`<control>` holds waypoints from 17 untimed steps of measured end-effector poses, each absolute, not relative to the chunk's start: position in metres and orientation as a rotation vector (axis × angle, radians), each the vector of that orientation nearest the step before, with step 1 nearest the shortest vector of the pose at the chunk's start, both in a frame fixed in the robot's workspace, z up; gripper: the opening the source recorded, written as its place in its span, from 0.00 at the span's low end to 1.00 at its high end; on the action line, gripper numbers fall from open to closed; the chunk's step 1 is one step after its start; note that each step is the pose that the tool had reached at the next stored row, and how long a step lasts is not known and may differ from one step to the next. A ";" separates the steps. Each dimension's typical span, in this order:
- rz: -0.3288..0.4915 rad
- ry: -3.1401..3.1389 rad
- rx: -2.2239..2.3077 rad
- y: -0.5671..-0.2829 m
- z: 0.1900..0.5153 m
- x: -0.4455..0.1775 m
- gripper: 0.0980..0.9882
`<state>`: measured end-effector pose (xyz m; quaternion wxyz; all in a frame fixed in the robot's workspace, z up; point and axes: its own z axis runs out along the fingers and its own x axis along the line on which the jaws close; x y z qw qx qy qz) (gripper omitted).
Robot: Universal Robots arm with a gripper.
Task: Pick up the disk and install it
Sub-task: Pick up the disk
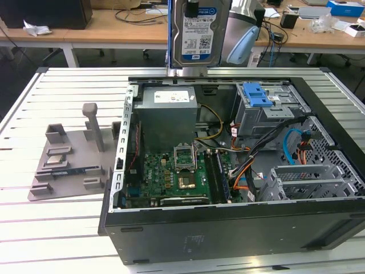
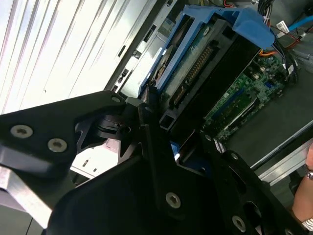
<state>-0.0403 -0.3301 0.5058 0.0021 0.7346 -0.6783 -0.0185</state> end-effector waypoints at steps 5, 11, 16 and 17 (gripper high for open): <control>-0.058 -2.130 2.303 -0.339 0.506 -0.040 0.30; -0.058 -2.172 2.264 -0.344 0.506 -0.040 0.30; -0.058 -2.172 2.264 -0.356 0.506 -0.040 0.30; -0.058 -2.173 2.264 -0.359 0.506 -0.040 0.30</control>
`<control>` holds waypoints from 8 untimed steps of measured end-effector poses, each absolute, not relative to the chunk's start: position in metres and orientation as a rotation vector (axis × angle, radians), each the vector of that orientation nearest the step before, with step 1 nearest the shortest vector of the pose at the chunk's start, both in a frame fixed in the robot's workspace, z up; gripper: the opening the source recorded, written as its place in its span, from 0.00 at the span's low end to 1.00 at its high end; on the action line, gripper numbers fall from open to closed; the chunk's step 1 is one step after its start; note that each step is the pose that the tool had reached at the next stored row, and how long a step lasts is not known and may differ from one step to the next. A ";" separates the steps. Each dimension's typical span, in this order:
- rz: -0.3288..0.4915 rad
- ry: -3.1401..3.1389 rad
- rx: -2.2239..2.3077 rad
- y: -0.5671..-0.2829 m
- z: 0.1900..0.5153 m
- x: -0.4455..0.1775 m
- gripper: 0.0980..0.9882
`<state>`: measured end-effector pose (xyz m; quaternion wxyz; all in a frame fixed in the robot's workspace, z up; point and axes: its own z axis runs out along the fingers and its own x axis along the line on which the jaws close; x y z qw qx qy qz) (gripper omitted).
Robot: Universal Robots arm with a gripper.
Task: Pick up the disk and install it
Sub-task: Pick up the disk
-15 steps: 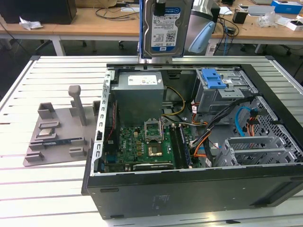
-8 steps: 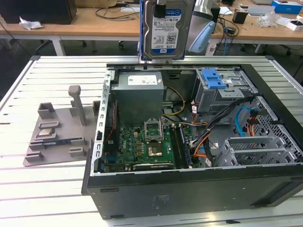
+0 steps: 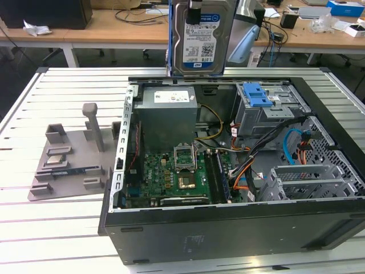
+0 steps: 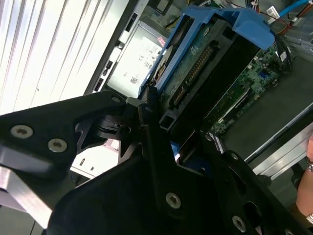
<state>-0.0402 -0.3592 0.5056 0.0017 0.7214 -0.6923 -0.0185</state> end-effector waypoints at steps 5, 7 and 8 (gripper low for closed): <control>-0.058 -2.172 2.264 -0.372 0.505 -0.040 0.30; -0.058 -2.172 2.264 -0.376 0.505 -0.040 0.30; -0.058 -2.172 2.264 -0.380 0.505 -0.040 0.30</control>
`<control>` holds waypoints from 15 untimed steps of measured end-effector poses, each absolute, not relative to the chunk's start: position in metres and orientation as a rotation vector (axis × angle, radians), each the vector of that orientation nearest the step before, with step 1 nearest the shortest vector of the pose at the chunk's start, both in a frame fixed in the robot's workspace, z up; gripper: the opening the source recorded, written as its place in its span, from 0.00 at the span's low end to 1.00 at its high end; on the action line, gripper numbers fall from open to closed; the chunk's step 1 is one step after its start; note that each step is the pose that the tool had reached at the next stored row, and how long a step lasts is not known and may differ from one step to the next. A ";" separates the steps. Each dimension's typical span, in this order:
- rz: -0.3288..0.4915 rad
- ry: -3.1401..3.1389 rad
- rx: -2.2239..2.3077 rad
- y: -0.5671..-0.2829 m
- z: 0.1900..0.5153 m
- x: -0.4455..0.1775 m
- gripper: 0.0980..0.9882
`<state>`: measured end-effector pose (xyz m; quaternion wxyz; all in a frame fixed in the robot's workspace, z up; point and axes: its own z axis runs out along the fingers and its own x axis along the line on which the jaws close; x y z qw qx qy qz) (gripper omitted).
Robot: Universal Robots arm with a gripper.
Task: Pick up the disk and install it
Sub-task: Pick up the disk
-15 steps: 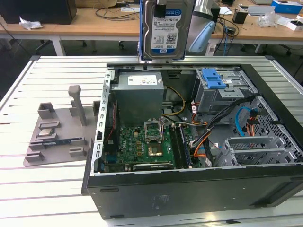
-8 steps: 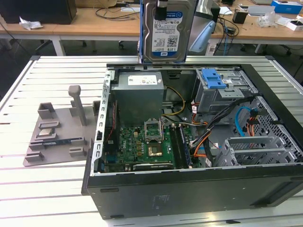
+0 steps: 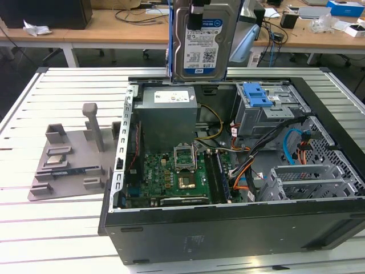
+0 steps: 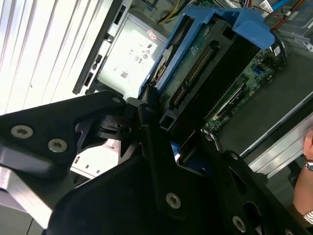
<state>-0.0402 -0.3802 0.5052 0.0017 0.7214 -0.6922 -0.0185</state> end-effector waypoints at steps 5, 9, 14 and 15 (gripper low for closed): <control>-0.059 -2.173 2.264 -0.402 0.505 -0.040 0.30; -0.059 -2.173 2.264 -0.417 0.504 -0.040 0.30; -0.059 -2.173 2.264 -0.435 0.504 -0.040 0.30; -0.059 -2.173 2.264 -0.438 0.504 -0.040 0.30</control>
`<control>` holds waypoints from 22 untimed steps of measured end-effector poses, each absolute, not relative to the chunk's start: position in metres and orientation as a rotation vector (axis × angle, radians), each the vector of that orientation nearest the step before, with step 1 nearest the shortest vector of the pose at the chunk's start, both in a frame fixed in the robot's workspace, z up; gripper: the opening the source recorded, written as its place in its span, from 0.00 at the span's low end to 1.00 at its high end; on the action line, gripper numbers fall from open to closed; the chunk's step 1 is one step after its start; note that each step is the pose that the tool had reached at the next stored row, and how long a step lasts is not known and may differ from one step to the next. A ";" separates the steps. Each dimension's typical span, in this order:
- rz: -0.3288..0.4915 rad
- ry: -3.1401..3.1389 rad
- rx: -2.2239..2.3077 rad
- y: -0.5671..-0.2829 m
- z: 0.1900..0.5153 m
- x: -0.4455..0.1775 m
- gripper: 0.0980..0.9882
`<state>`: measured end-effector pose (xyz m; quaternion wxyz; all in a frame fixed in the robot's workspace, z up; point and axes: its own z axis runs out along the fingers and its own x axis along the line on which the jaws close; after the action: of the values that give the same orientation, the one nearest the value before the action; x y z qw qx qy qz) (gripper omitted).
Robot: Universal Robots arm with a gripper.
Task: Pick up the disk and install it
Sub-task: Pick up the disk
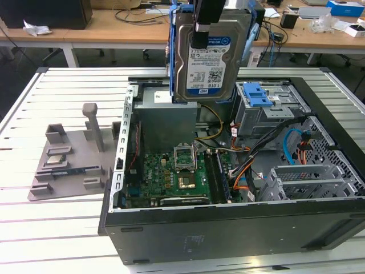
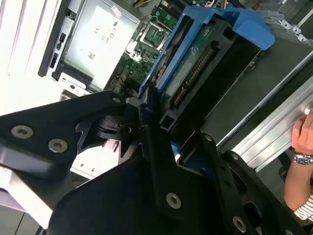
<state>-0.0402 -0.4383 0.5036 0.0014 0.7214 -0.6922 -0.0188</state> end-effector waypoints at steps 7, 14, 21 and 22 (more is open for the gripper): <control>-0.059 -2.173 2.264 -0.458 0.503 -0.040 0.30; -0.059 -2.173 2.264 -0.479 0.502 -0.040 0.30; -0.059 -2.173 2.264 -0.492 0.501 -0.040 0.30; -0.059 -2.173 2.264 -0.493 0.501 -0.040 0.30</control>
<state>-0.0402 -0.4935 0.5009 0.0014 0.7214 -0.6923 -0.0188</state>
